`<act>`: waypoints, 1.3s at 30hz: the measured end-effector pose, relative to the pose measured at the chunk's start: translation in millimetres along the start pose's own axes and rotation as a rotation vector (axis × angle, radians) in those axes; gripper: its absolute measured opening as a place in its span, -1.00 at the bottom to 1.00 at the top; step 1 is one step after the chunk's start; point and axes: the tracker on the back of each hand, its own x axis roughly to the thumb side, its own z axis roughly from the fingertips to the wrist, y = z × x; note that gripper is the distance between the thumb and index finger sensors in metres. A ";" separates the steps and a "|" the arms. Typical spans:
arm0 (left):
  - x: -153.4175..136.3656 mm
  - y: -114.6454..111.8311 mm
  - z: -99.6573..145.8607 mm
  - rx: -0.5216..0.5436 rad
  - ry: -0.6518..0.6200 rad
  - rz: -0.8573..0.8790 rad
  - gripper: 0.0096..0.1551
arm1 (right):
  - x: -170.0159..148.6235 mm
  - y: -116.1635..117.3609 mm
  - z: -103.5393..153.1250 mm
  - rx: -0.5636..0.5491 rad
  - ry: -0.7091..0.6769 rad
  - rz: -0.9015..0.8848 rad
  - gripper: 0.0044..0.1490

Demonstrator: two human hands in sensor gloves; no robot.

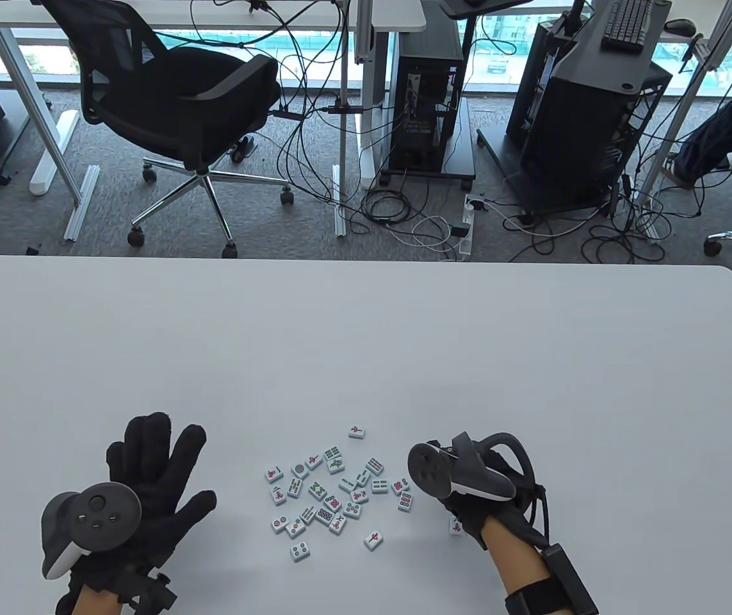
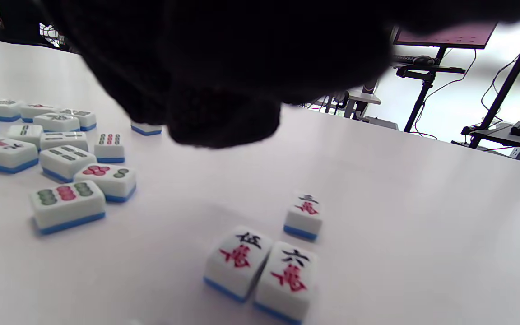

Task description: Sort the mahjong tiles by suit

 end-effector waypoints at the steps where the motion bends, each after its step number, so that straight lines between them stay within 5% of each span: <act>1: -0.2 -0.1 -0.1 0.000 0.000 0.001 -0.03 | -0.8 4.3 0.1 0.011 0.000 0.001 -0.27; 15: -0.4 -1.7 -0.7 -0.011 0.010 -0.006 -0.03 | 9.7 40.1 -5.8 0.113 -0.001 0.108 -0.27; 24: -0.5 -1.4 -0.9 -0.011 0.011 -0.003 -0.02 | 18.9 26.7 -2.4 0.117 0.033 0.134 -0.21; 32: -0.2 -1.8 -1.0 -0.015 0.010 -0.006 -0.03 | 94.6 6.0 -3.4 -0.071 -0.051 0.029 -0.41; 39: 0.5 -1.4 -0.8 -0.010 -0.003 0.002 -0.03 | 134.0 3.3 -19.1 -0.085 -0.038 0.070 -0.40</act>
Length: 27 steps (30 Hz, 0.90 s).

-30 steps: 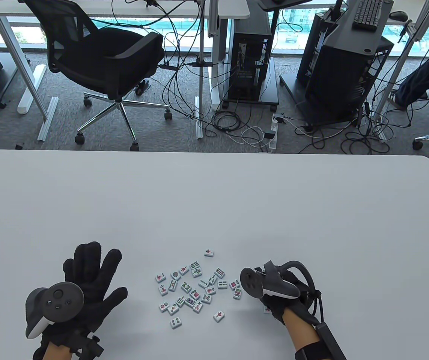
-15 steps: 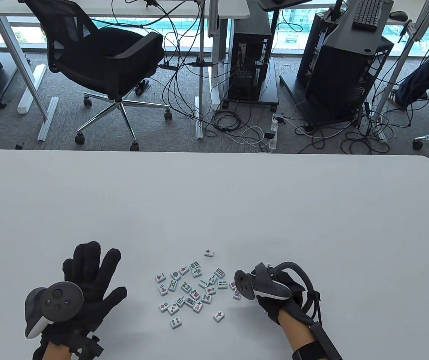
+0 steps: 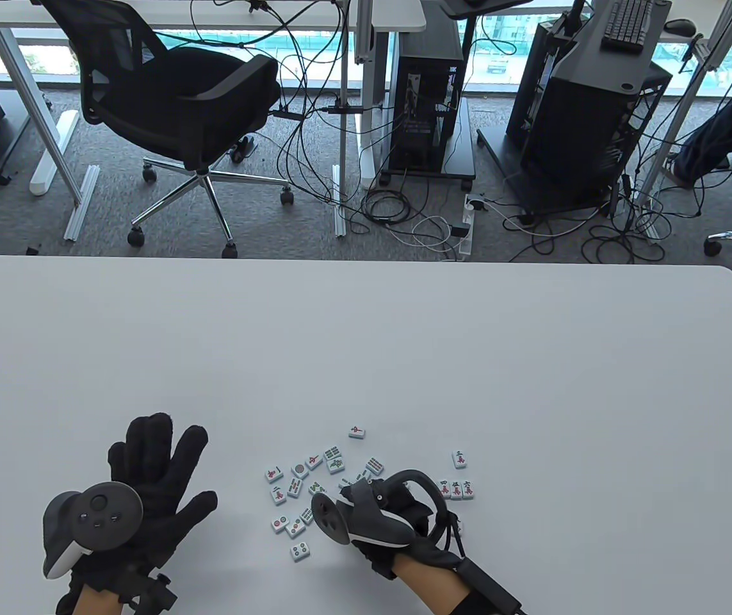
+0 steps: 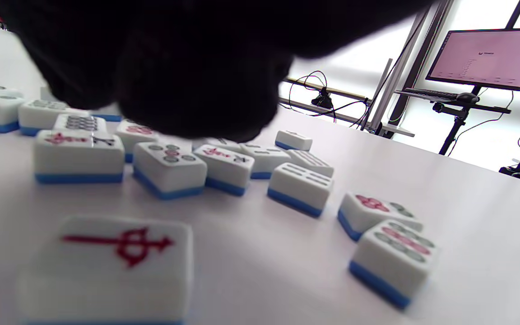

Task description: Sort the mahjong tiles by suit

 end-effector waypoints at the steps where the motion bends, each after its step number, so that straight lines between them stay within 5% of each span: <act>1: 0.0 0.0 0.0 0.001 -0.002 0.002 -0.02 | 1.2 0.7 -1.1 0.004 0.005 0.007 -0.40; 15: 1.2 -0.9 0.6 -0.003 -0.013 0.000 -0.02 | 34.3 -1.1 31.8 0.047 -0.189 -0.020 -0.33; 27: 1.9 -1.1 1.0 -0.002 -0.021 0.003 -0.03 | 42.8 10.5 25.9 0.154 -0.202 -0.059 -0.25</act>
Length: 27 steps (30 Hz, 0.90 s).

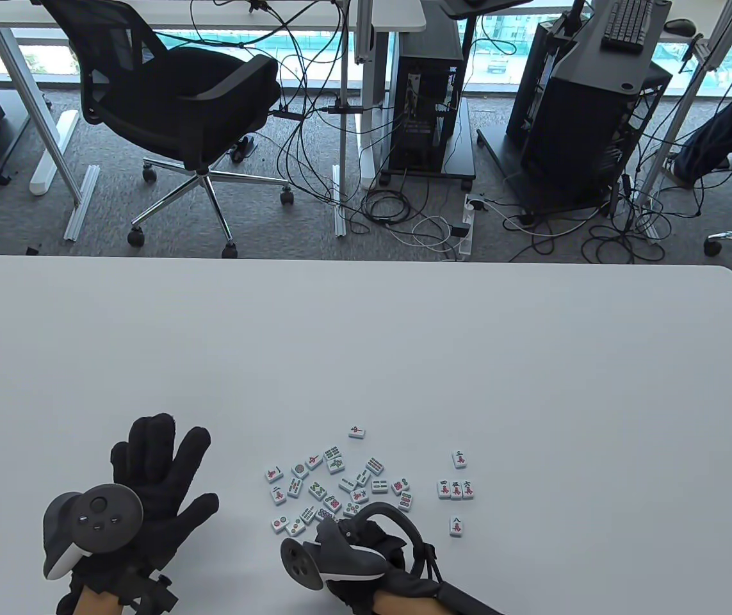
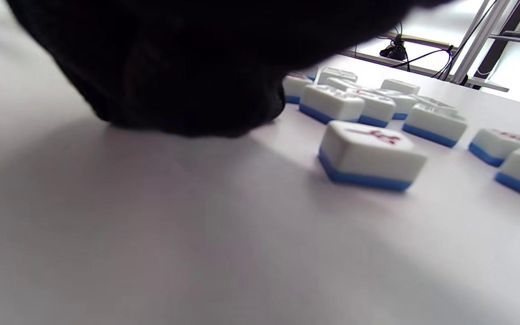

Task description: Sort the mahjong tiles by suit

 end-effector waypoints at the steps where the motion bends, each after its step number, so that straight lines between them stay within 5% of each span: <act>1: 0.2 -0.1 0.0 -0.001 -0.001 -0.001 -0.03 | -2.8 -0.3 0.8 -0.023 -0.010 -0.021 -0.25; 10: 0.1 0.5 0.3 0.005 -0.003 0.006 -0.03 | -65.7 -36.6 32.1 -0.304 0.016 -0.096 -0.26; 13: 0.4 0.5 0.4 0.003 -0.003 0.001 -0.03 | -92.4 -40.9 43.9 -0.276 0.040 -0.076 -0.26; 18: 0.3 1.2 0.5 0.005 0.002 0.002 -0.03 | -126.2 -16.5 58.8 -0.114 0.082 -0.046 -0.26; 27: -0.4 -1.7 -0.6 -0.014 0.014 -0.014 -0.03 | -136.0 24.0 65.5 -0.056 0.133 -0.009 -0.27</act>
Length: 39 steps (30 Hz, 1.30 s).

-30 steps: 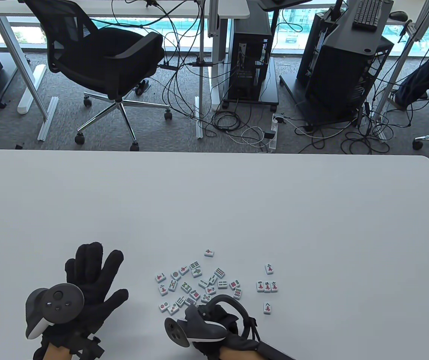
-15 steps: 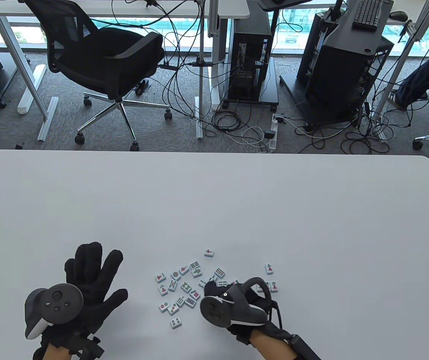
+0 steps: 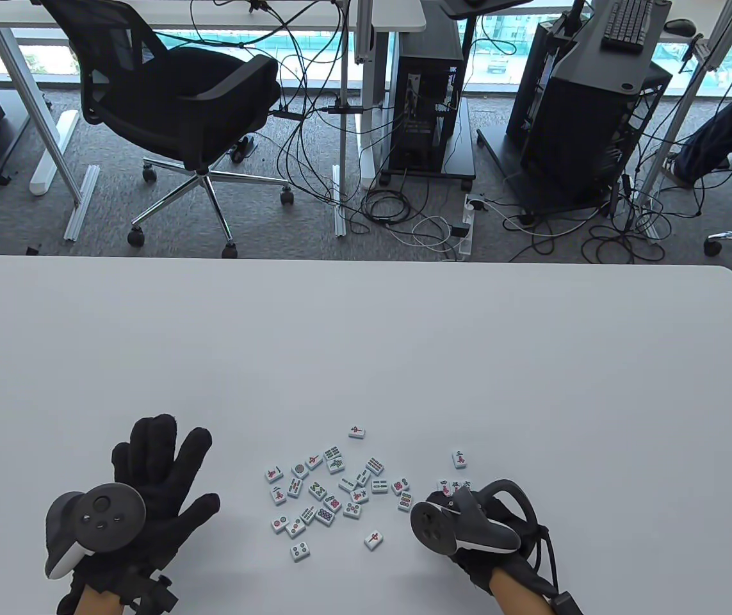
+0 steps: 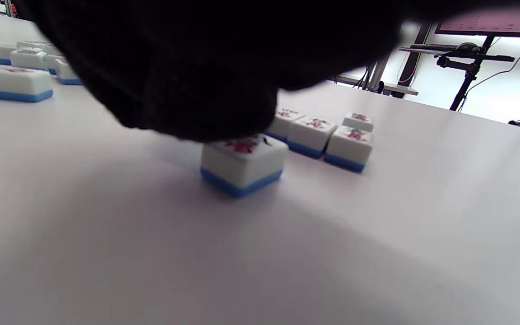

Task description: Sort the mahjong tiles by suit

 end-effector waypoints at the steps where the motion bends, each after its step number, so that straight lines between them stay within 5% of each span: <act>1: 0.2 0.0 0.0 -0.001 0.001 0.000 -0.03 | 0.0 0.6 -0.1 0.005 0.003 0.007 -0.27; 14: 0.5 0.2 -0.7 -0.007 0.008 -0.001 -0.03 | 4.2 7.9 -1.8 0.054 0.047 0.112 -0.27; 21: 0.6 0.2 -0.9 -0.008 0.007 0.002 -0.03 | 16.3 -20.1 -10.2 -0.013 0.097 0.033 -0.23; 27: 0.6 0.7 -0.5 -0.004 0.004 0.006 -0.03 | 46.1 -36.2 -45.5 -0.080 0.211 -0.024 -0.37; 33: 0.4 2.2 -0.1 0.007 -0.006 0.024 -0.03 | 64.4 -27.8 -79.9 0.000 0.328 0.036 -0.38; 39: 0.5 1.7 0.0 0.003 -0.012 0.030 -0.03 | 65.7 -24.0 -87.7 0.044 0.376 0.063 -0.38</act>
